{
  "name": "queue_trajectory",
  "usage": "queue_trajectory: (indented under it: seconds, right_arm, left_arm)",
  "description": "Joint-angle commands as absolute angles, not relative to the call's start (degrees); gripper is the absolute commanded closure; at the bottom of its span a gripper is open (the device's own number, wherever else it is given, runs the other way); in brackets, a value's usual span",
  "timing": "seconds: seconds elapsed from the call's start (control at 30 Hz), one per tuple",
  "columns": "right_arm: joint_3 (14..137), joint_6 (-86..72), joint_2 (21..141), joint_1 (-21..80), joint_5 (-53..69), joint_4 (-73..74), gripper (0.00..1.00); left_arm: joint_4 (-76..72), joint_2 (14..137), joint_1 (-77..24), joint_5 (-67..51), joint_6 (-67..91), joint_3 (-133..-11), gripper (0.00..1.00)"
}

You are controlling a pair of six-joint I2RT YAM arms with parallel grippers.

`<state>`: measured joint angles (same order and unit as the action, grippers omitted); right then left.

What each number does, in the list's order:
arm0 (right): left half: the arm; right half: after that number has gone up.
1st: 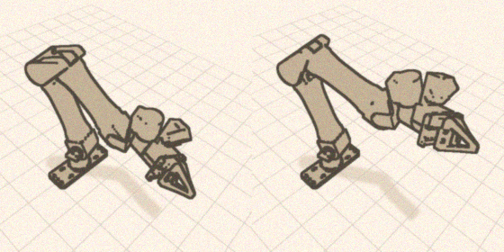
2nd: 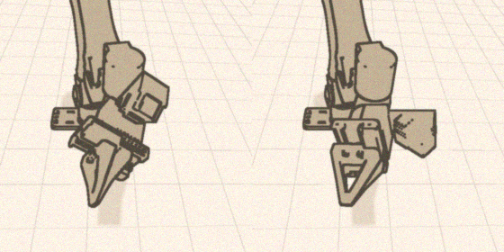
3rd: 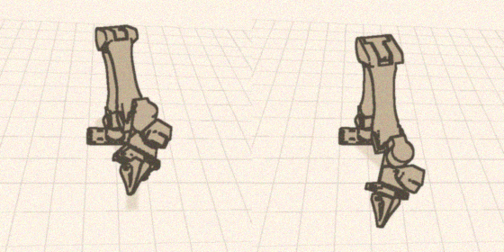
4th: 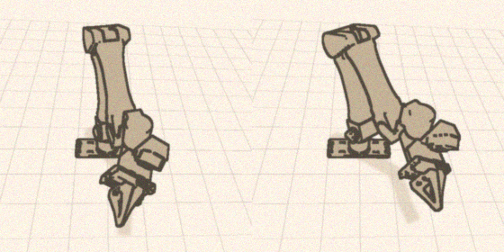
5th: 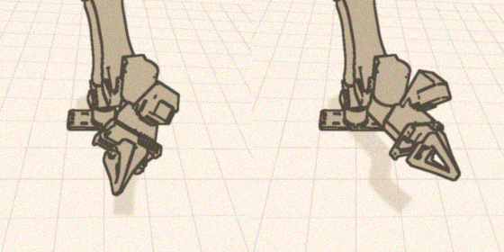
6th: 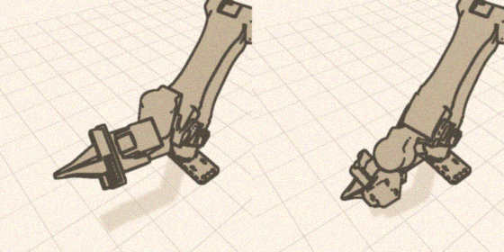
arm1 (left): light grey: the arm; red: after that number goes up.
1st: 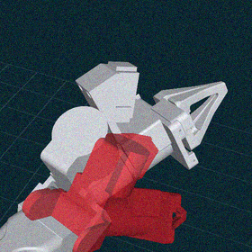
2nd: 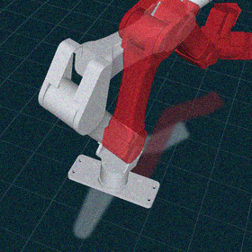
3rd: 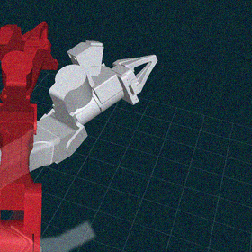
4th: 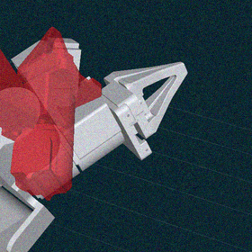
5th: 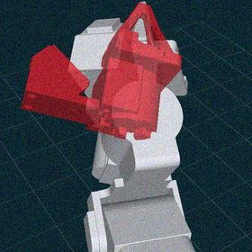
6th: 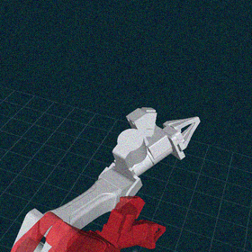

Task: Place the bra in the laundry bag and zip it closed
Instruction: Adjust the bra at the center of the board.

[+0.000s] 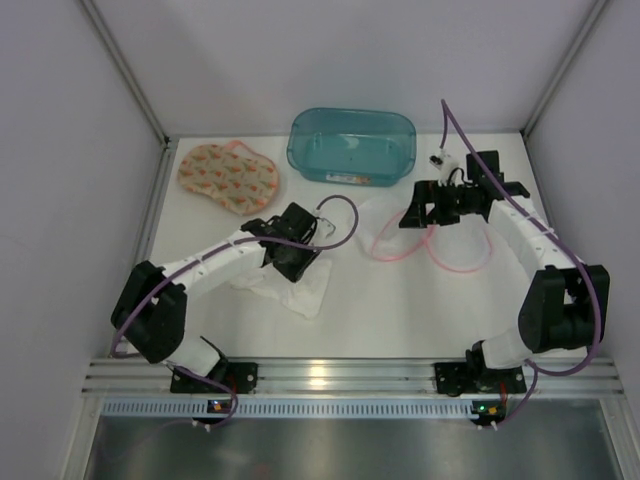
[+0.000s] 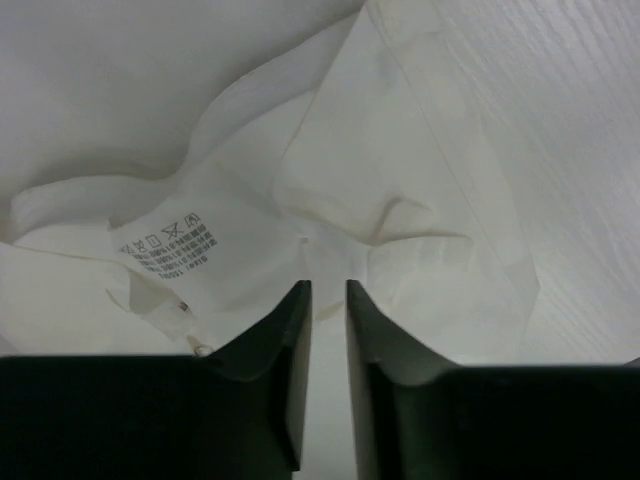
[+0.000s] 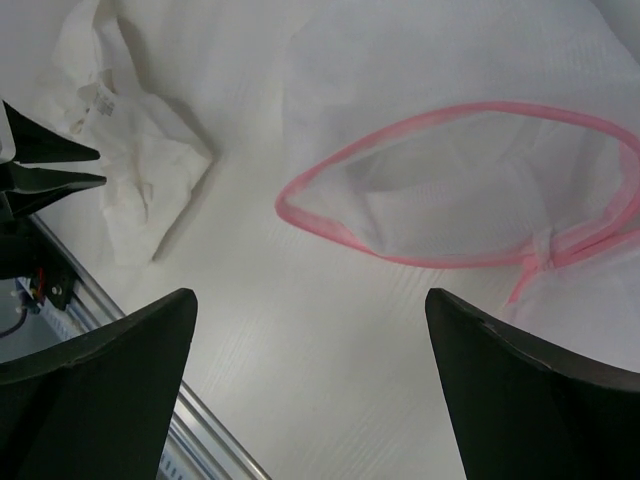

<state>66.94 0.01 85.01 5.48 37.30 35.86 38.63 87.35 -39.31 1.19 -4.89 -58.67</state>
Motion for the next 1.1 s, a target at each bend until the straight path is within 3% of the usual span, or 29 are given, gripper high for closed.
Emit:
queue_trajectory:
  seconds: [0.0, 0.1, 0.2, 0.3, 0.43, 0.63, 1.07]
  right_arm:
    - [66.1, 1.8, 84.3, 6.1, 42.3, 36.0, 0.02]
    - [64.2, 1.0, 83.3, 7.0, 44.2, 35.0, 0.03]
    - [61.7, 0.6, 81.7, 8.3, 44.5, 32.9, 0.03]
    - [59.9, 0.5, 81.2, 9.1, 45.2, 31.7, 0.03]
    - [59.0, 0.7, 81.0, 9.3, 45.8, 31.6, 0.03]
    - [59.5, 1.9, 80.5, 9.3, 46.1, 33.7, 0.03]
    - [59.8, 3.5, 79.4, 9.4, 43.9, 35.9, 0.03]
  left_arm:
    - [35.2, 80.8, -37.3, -5.9, -3.5, -59.1, 0.64]
    - [35.2, 74.8, -32.1, -13.1, -1.1, -60.8, 0.43]
    - [36.1, 70.0, -25.4, -17.2, -0.4, -61.9, 0.37]
    - [39.6, 68.0, -18.1, -18.9, -1.4, -60.6, 0.38]
    - [43.0, 70.1, -0.1, -30.4, -6.3, -58.4, 0.41]
    - [43.3, 82.0, 19.3, -38.0, -10.4, -60.9, 0.46]
    - [40.3, 101.4, 23.5, -47.8, -14.6, -62.5, 0.54]
